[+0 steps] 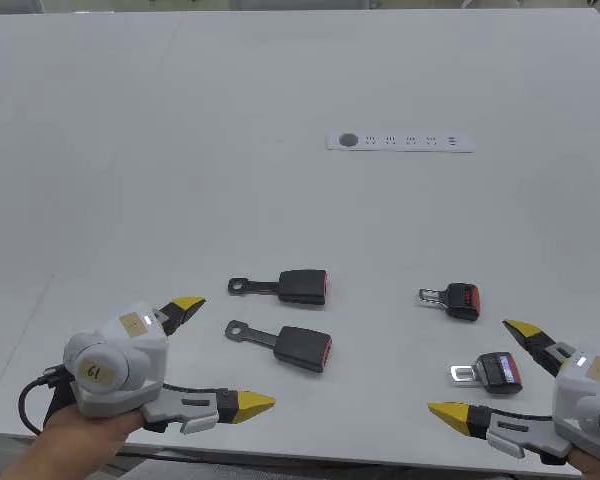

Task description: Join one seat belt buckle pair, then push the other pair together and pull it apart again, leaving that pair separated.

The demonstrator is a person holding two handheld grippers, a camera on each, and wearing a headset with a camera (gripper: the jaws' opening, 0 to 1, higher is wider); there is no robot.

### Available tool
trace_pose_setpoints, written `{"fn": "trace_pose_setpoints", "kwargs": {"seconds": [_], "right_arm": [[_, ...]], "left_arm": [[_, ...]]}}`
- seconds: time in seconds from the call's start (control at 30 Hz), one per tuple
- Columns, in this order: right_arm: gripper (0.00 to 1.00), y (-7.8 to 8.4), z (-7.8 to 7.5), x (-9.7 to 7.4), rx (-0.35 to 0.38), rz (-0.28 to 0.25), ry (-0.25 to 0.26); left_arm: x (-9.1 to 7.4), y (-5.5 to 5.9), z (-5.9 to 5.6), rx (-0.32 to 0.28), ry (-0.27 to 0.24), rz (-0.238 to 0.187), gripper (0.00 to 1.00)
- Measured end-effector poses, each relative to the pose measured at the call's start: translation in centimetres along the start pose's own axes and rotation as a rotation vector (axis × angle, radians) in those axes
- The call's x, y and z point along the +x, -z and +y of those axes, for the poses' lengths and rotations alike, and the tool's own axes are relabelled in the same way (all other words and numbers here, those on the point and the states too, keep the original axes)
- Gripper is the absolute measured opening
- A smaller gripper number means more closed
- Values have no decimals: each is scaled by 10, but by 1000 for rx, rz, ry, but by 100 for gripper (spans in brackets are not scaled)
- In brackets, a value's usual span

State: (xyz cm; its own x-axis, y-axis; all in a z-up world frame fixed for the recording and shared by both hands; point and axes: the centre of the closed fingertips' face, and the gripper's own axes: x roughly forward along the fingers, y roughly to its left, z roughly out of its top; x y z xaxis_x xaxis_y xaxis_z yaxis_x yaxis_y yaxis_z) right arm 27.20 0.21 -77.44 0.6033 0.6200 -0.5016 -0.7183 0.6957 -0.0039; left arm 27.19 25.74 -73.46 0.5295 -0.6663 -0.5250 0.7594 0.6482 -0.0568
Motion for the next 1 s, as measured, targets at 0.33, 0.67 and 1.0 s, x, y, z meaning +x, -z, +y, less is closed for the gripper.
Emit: {"fn": "trace_pose_setpoints", "kwargs": {"seconds": [0.33,0.67,1.0], "right_arm": [[95,1,2,-3,4,-5,4],[95,1,2,-6,-1,-6,7],[94,0,1,-8,-3,-10,8]], "left_arm": [[-2,2,-4,2,1,3,100],[-4,1,-6,7,0,1,100],[-4,0,-6,10,0,-3,100]]}}
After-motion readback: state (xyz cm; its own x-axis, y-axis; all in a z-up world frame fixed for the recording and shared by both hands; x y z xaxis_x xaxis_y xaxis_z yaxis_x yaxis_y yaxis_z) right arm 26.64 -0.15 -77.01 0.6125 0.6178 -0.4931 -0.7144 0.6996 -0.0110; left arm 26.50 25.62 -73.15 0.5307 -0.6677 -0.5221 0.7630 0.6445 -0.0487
